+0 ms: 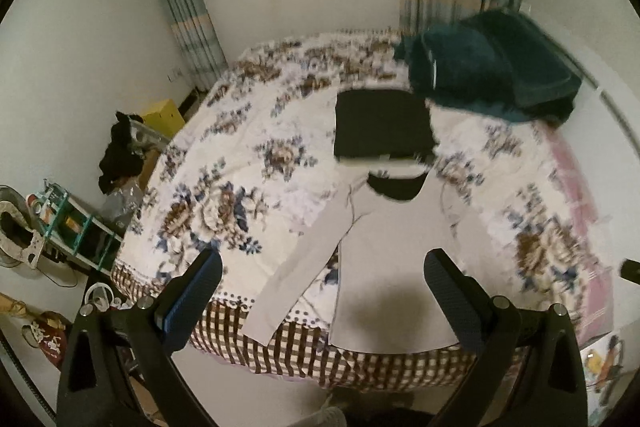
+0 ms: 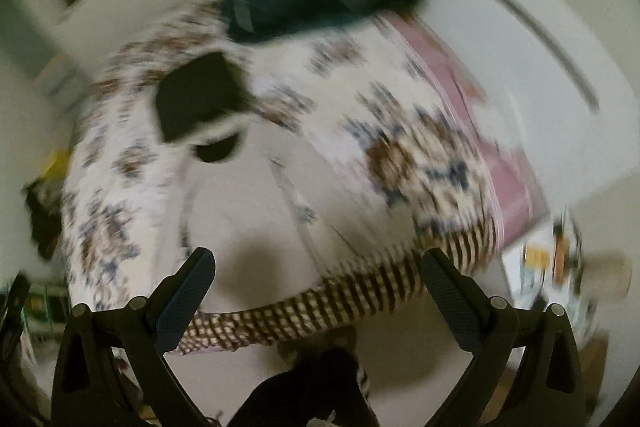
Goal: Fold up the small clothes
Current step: 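Grasp the grey shirt's sleeve cuff with the right gripper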
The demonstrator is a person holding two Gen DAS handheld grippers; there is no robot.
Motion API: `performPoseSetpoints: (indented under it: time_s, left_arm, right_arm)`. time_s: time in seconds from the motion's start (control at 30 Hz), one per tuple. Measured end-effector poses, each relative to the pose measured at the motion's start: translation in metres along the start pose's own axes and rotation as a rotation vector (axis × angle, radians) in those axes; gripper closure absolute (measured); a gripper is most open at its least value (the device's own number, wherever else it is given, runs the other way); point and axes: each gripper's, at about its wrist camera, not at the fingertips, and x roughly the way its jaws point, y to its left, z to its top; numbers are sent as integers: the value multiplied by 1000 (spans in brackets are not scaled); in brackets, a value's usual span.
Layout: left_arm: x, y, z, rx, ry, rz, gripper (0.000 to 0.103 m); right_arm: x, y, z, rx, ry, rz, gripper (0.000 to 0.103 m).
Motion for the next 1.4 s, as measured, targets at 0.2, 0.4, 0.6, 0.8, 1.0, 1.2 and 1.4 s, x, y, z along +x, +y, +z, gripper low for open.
performPoseSetpoints:
  time_s: [0.2,0.4,0.6,0.8,1.0,1.2,1.4]
  left_arm:
    - [123,-28,-43,9,182,79,0]
    - [223,-55,-102,-5,352,205,0]
    - [287,-69,-143,-28,477,246,0]
    - [320,-83,-164,-39,524,229,0]
    - [335,-99,-168,-35,506,162,0]
    - [346,-100,-170,-43,496,126,0]
    - [346,-72,-177,-108,494,149,0]
  right_arm:
    - [180,-110,6,235,218,33,16]
    - [374,-196,-19,487,401,186,18]
    - [498,-201,-61,750,502,393,21]
    - [495,-181,-81,701,397,433,97]
    - [476,-214,-95,616,317,303,98]
    - [482,-206,-103,564,295,284,98]
    - [447,-90,-83,305,227,278,98]
